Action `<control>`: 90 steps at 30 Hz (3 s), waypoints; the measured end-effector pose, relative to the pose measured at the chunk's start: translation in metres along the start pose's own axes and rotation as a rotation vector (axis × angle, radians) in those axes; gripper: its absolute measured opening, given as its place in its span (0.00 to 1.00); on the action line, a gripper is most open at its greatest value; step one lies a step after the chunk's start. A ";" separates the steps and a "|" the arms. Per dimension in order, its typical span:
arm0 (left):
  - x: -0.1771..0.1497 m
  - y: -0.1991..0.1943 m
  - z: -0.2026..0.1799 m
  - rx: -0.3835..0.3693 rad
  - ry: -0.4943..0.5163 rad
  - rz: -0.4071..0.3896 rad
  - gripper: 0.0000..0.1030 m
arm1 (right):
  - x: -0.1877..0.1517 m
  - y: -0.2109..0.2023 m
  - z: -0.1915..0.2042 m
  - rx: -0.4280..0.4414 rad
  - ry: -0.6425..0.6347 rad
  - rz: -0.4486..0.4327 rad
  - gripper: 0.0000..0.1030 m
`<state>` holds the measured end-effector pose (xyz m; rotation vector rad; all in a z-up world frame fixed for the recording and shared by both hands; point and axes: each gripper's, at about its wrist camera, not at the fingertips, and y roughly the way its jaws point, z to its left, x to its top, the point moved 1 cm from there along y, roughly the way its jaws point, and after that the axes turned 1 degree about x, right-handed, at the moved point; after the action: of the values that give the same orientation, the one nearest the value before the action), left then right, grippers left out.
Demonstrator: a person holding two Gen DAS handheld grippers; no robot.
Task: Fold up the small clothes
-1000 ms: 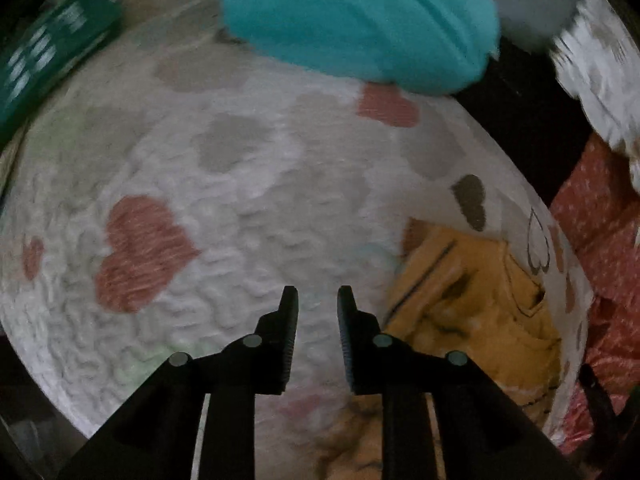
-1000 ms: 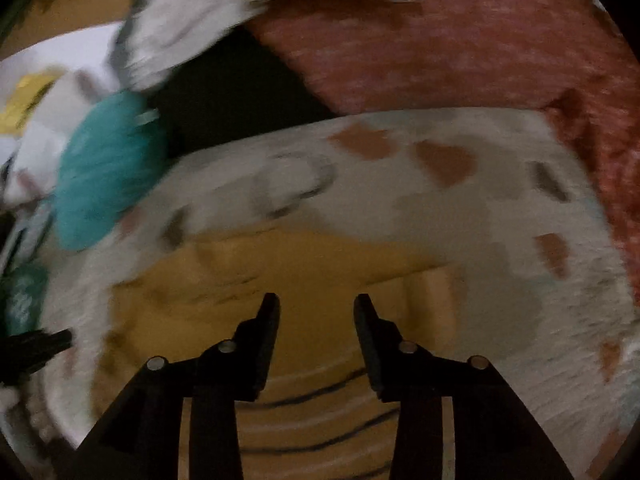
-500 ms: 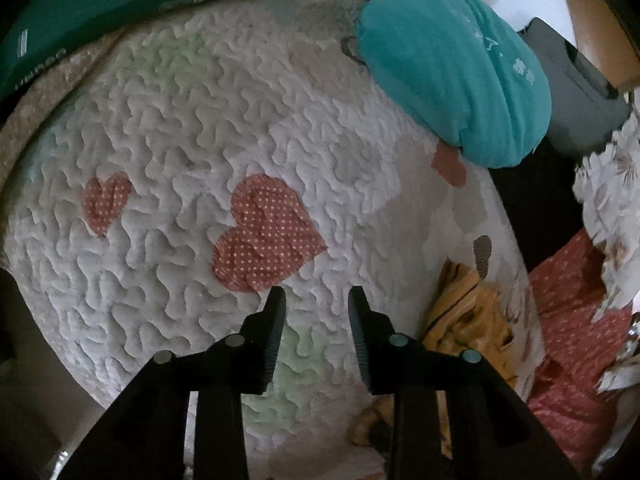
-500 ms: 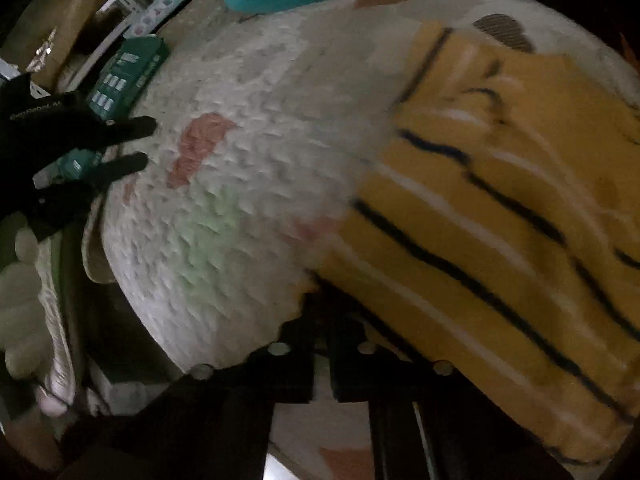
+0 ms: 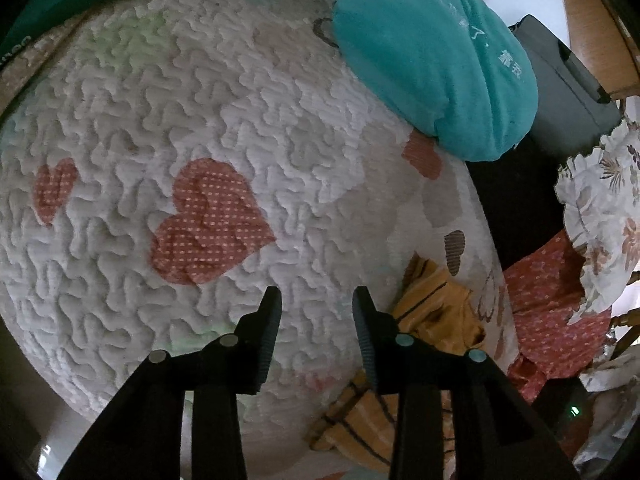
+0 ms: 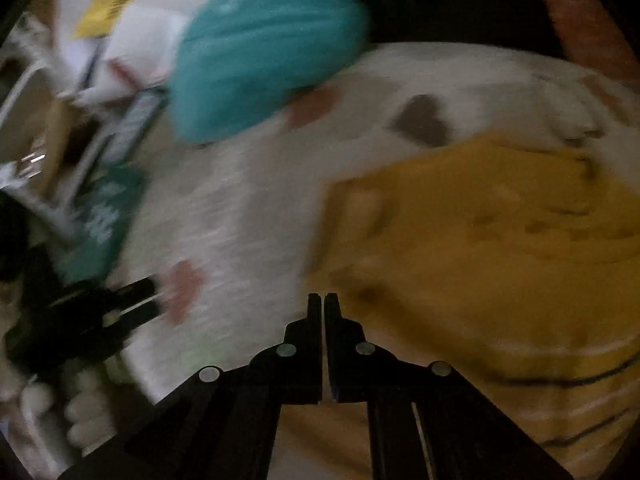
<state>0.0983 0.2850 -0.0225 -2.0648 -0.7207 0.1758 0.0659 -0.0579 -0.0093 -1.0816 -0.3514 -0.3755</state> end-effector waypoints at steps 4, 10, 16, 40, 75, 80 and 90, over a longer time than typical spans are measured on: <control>-0.002 0.005 -0.009 -0.001 0.010 0.010 0.35 | -0.002 0.035 -0.006 -0.109 -0.020 0.090 0.05; -0.006 0.012 -0.016 0.030 0.038 0.012 0.36 | 0.005 0.058 0.001 -0.152 -0.046 0.033 0.05; -0.016 0.022 -0.028 0.060 0.086 0.031 0.36 | 0.005 0.013 -0.005 -0.054 -0.023 -0.028 0.08; -0.099 0.109 -0.117 0.191 0.433 0.204 0.42 | -0.121 -0.173 -0.256 -0.298 0.364 -0.201 0.17; -0.137 0.078 -0.053 0.108 0.429 0.235 0.65 | 0.037 0.086 0.012 -0.228 -0.085 0.311 0.71; -0.147 0.092 -0.066 0.111 0.432 0.234 0.66 | 0.030 0.111 0.033 -0.352 -0.247 0.389 0.75; -0.180 0.081 -0.094 -0.063 0.388 0.256 0.12 | 0.009 0.073 0.042 -0.391 -0.411 0.253 0.14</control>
<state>0.0217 0.0842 -0.0604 -2.1603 -0.2276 -0.1050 0.1039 0.0097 -0.0445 -1.5728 -0.5102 0.0127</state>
